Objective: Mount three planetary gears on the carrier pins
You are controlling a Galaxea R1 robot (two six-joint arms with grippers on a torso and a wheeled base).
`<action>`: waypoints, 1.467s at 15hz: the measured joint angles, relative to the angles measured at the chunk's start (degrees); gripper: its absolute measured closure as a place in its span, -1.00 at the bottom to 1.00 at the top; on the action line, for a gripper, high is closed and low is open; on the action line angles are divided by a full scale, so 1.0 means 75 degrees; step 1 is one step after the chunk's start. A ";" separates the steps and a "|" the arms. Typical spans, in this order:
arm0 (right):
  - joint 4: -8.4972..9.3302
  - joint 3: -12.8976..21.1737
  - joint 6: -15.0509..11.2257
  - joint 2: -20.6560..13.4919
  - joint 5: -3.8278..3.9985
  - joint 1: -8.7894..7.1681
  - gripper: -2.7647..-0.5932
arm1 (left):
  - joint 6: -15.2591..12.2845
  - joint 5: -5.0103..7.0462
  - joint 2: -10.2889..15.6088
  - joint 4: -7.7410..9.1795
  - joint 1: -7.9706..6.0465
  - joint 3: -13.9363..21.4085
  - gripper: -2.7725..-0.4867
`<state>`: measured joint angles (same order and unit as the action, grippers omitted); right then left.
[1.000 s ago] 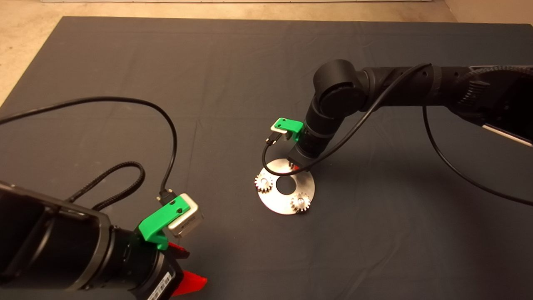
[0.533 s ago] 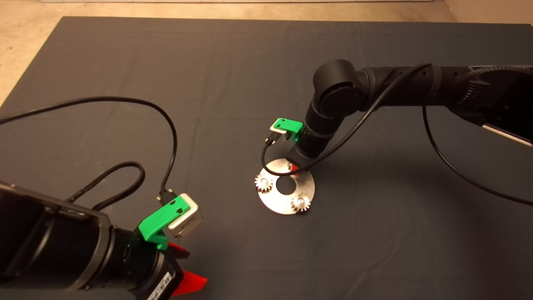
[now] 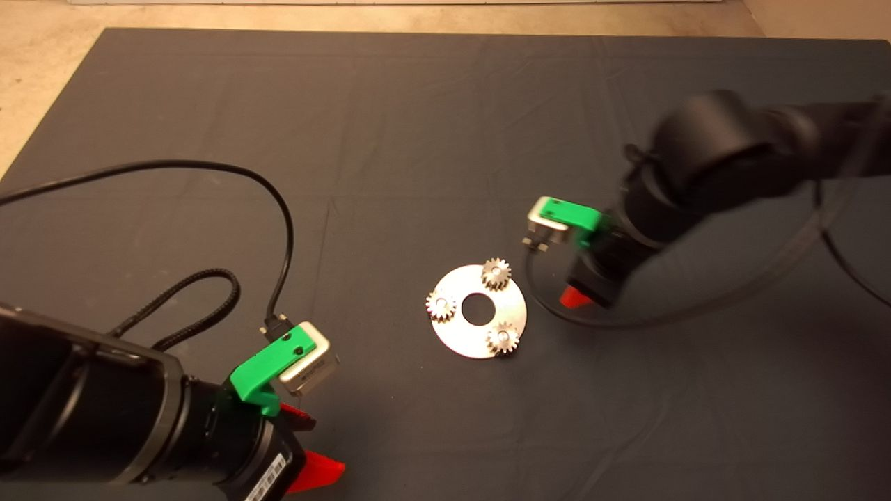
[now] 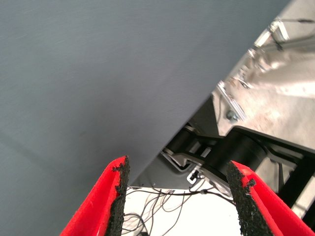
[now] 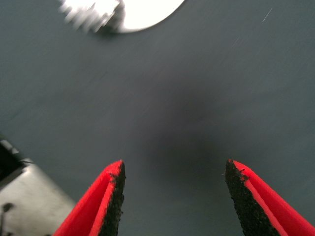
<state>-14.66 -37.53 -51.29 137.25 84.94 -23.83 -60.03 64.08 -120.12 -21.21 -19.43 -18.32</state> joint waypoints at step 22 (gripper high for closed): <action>-0.1610 0.2253 -0.2397 -0.1377 0.0049 0.2148 0.19 | -0.0261 0.0621 -0.0761 -0.0081 0.0832 0.0015 0.26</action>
<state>-26.73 -20.64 -69.27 126.92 85.31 -7.72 -61.98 68.74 -125.83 -21.82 -13.19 -18.21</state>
